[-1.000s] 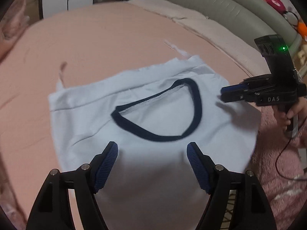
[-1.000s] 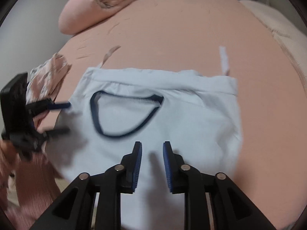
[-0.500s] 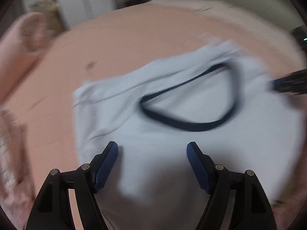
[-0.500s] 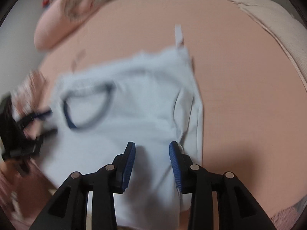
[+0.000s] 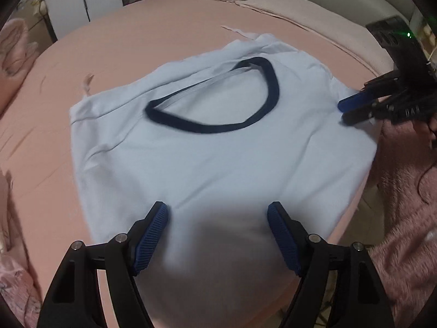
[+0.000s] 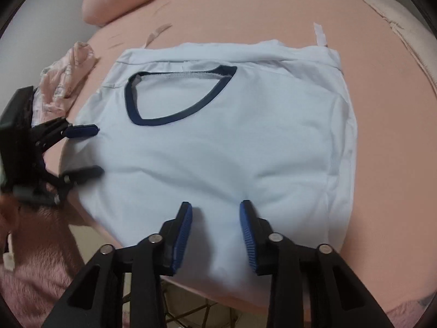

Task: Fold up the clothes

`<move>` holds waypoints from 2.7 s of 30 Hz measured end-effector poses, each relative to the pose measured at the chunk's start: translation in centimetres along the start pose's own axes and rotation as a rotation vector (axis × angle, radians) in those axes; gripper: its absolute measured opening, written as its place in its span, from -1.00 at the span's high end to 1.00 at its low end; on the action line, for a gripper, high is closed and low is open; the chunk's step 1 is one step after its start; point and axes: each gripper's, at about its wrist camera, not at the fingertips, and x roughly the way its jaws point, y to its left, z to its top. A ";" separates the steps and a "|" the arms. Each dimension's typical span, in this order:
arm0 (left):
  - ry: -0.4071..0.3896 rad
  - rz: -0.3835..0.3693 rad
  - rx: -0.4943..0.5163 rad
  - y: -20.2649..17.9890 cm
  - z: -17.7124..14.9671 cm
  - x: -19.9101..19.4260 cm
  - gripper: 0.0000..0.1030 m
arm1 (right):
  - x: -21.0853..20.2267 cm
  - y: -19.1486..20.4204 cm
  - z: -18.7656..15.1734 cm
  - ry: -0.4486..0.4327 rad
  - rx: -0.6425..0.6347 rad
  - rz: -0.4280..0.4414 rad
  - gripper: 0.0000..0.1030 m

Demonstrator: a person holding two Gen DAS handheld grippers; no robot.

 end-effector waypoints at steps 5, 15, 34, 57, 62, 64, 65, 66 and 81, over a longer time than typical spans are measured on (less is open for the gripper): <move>-0.078 0.027 -0.115 2.4 -1.6 -3.9 -0.45 | -4.6 -4.0 -1.5 -0.099 0.202 -0.095 0.23; -0.151 -0.041 -0.344 2.0 -1.5 -4.5 -0.45 | -0.9 -7.6 -3.8 -0.097 0.513 0.111 -0.12; -0.120 -0.068 -0.602 7.2 -4.2 -6.1 -0.45 | -4.0 13.6 6.5 -0.187 -0.015 0.270 0.69; -0.074 -0.505 -0.750 6.8 -6.6 -6.5 -0.45 | -1.5 8.3 -1.6 -0.119 0.179 0.154 0.30; -0.042 -0.515 -0.715 4.5 -5.6 -5.4 -0.44 | 0.9 9.7 -1.8 -0.069 0.161 0.138 0.30; -0.063 -0.436 -0.639 3.8 -4.1 -5.4 -0.01 | 1.1 10.0 -1.5 -0.059 0.145 0.128 0.30; -0.057 -0.372 -0.602 3.5 -3.4 -5.4 0.81 | 1.0 10.3 -1.3 -0.059 0.133 0.123 0.30; -0.058 -0.330 -0.563 3.2 -2.9 -5.9 0.82 | 0.6 10.2 -1.2 -0.061 0.124 0.117 0.30; -0.049 -0.127 -0.583 9.0 -6.6 -9.1 -0.07 | 1.8 9.2 -1.4 -0.037 0.101 0.119 -0.21</move>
